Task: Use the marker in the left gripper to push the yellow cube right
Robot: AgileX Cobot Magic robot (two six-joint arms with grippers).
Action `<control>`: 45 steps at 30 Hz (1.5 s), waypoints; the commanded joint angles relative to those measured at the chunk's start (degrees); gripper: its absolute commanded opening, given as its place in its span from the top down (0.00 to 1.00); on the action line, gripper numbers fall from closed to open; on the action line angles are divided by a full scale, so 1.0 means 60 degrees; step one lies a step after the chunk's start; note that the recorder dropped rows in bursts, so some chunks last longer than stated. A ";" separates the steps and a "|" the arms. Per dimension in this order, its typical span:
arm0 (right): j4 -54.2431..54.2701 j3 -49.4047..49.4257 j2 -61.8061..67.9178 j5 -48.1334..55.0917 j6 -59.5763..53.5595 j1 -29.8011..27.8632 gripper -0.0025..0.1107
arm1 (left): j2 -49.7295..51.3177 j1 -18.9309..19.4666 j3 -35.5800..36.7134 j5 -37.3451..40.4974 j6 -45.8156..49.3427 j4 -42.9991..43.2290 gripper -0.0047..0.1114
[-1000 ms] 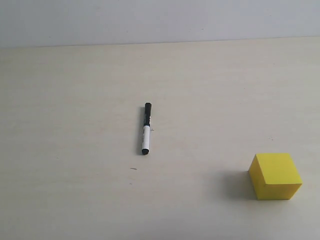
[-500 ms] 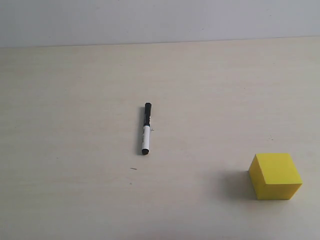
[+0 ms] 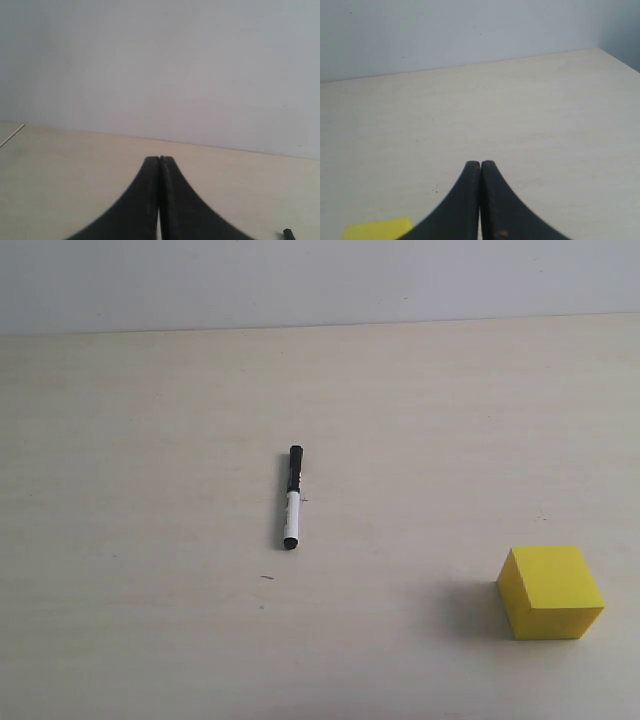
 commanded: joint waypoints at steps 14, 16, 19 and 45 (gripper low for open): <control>-0.0006 0.0052 -0.0050 -0.0097 -0.0061 -0.0047 0.98 | -0.0277 0.0017 0.3258 -0.2041 0.0026 0.0467 0.96; -0.0006 0.0052 -0.0050 -0.0097 -0.0061 -0.0047 0.98 | -0.0489 0.0017 0.3343 -0.2023 0.0026 0.0467 0.96; -0.0006 0.0052 -0.0050 -0.0097 -0.0061 -0.0047 0.98 | -0.0805 0.0017 0.3369 -0.1811 0.0026 0.0467 0.96; -0.0006 0.0052 -0.0050 -0.0097 -0.0043 -0.0047 0.98 | -0.0805 0.0017 0.3592 -0.0844 0.0026 0.0467 0.96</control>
